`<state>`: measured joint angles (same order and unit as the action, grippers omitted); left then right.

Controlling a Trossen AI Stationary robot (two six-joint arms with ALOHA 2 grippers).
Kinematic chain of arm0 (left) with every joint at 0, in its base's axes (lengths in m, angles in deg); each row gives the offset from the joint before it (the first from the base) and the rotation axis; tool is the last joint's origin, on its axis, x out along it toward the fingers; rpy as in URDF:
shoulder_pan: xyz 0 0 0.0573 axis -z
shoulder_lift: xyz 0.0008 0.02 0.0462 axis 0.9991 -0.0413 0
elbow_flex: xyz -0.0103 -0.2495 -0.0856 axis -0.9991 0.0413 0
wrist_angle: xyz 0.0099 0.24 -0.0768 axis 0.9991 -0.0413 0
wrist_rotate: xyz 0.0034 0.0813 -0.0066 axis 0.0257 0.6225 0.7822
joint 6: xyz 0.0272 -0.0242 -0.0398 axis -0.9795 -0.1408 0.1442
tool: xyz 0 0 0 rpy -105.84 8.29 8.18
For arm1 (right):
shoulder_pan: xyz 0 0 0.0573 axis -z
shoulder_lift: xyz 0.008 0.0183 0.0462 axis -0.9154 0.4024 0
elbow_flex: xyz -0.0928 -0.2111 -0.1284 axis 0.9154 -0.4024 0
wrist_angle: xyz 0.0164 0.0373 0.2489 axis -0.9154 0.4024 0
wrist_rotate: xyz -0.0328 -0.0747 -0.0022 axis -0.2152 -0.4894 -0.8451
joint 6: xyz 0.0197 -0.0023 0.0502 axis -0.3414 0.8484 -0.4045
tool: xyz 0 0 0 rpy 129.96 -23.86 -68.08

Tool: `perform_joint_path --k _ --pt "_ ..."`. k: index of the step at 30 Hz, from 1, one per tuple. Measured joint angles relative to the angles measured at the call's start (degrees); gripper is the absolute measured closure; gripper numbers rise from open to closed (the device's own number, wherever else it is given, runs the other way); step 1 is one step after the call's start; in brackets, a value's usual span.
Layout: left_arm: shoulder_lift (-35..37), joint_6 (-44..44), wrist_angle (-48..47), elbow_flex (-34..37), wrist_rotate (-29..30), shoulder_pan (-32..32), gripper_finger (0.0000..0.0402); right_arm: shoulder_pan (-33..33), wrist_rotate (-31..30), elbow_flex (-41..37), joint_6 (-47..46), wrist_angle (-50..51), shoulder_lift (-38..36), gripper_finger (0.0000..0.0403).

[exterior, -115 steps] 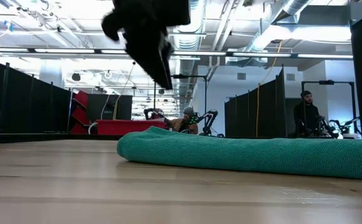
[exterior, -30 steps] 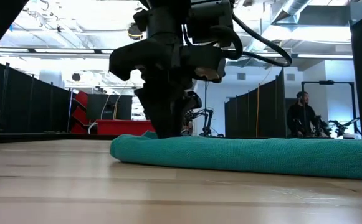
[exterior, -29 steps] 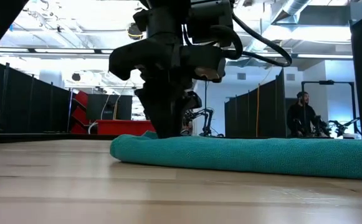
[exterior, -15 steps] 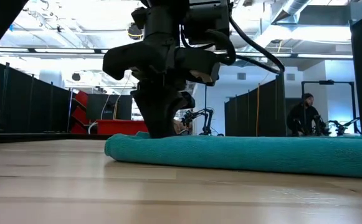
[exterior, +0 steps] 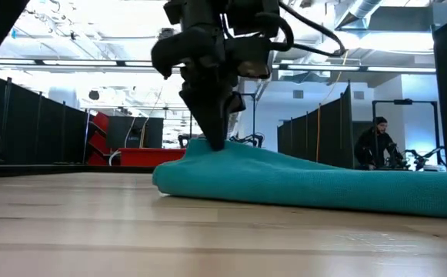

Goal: Roll towel
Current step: Roll the blue towel

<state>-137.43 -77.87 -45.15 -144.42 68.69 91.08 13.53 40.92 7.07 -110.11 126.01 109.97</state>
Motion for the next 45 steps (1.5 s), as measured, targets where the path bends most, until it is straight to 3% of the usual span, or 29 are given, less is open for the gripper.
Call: perform_joint_path --k 11,30,35,41,45 --pt "0.41 -0.47 -0.88 0.00 0.70 -1.90 0.0389 -2.20 -6.33 1.56 -6.70 9.41 -4.01 0.0401" --pt "0.57 -2.35 8.36 0.00 4.16 -7.31 0.0389 -2.50 -3.24 -5.68 -12.17 11.43 -4.76 0.0400" --pt "0.55 -3.05 8.40 0.00 5.71 -8.27 0.0377 -1.69 -3.15 -5.87 -13.87 13.24 -4.76 0.0369" --pt "0.77 -1.95 7.34 0.02 6.08 -8.94 0.0323 -1.23 -3.41 -4.12 -13.18 14.23 -4.76 0.0314" --pt "2.43 -1.10 6.15 0.03 6.31 -8.26 0.0296 -2.60 -5.47 -0.25 -13.06 16.19 -4.76 0.0299"
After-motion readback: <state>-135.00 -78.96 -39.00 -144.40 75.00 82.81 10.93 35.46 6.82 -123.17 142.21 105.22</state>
